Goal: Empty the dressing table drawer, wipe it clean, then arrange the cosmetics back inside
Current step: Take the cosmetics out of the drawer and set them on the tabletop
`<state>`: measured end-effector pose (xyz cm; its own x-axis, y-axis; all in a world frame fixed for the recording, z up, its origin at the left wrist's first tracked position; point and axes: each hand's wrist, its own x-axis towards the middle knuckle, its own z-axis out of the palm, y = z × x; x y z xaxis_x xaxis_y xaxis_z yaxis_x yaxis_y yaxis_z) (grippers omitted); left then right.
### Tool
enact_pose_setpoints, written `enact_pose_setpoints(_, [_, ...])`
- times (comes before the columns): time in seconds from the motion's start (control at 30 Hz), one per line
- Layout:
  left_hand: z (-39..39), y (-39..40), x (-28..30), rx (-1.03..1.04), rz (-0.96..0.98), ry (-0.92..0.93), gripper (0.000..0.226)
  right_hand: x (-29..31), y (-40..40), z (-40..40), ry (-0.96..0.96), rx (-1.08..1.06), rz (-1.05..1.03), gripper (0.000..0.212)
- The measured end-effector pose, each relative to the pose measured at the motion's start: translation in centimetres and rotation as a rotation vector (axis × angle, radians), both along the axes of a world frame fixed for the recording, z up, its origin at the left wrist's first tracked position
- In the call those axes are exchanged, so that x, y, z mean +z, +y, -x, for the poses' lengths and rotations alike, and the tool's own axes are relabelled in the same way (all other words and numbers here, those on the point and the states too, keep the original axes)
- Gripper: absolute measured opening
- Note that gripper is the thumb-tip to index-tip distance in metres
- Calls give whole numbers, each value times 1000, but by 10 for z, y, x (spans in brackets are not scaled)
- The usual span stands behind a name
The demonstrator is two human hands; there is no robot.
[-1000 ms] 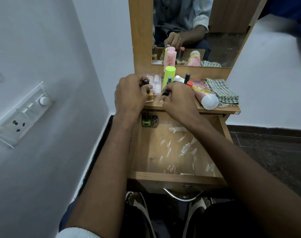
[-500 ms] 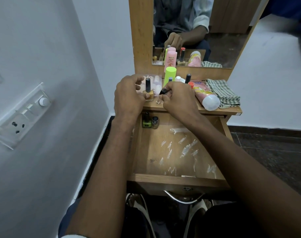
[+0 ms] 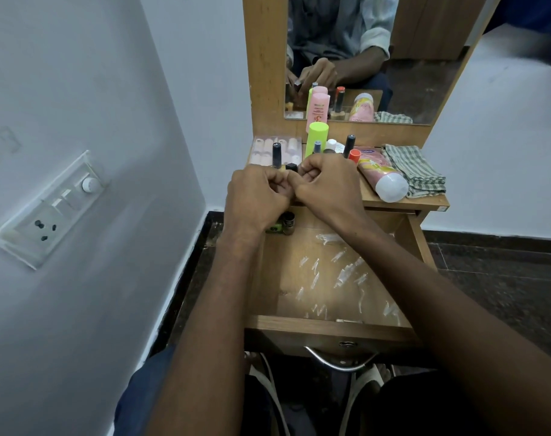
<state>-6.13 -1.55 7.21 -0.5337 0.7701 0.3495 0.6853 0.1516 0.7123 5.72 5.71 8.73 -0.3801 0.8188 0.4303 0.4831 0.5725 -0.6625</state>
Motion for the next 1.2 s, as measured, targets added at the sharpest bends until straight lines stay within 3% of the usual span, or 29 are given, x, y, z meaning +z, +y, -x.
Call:
enact_pose_setpoints(0.1, [16, -4, 3, 43, -31, -119, 8, -5, -4, -2, 15, -8, -26, 34])
enact_pose_setpoints(0.17, [28, -5, 2, 79, -54, -162, 12, -15, -5, -6, -92, 12, -47, 37])
enact_pose_setpoints(0.33, [37, -3, -2, 196, -14, -98, 14, -33, -9, -14, -463, 63, -56, 10])
enact_pose_setpoints(0.57, [26, 5, -3, 229, 54, -82, 15, -30, -23, -11, -751, 77, -162, 13])
enact_pose_setpoints(0.87, [23, 5, -2, 299, 94, -36, 20, -43, -16, -5, -801, 143, -115, 37])
enact_pose_setpoints(1.13, [23, -4, -3, 328, 53, -87, 18, -46, -16, -1, -782, 129, -171, 39])
enact_pose_setpoints(1.2, [28, -8, -6, 289, 132, -118, 19, -47, -16, -1, -767, 123, -189, 39])
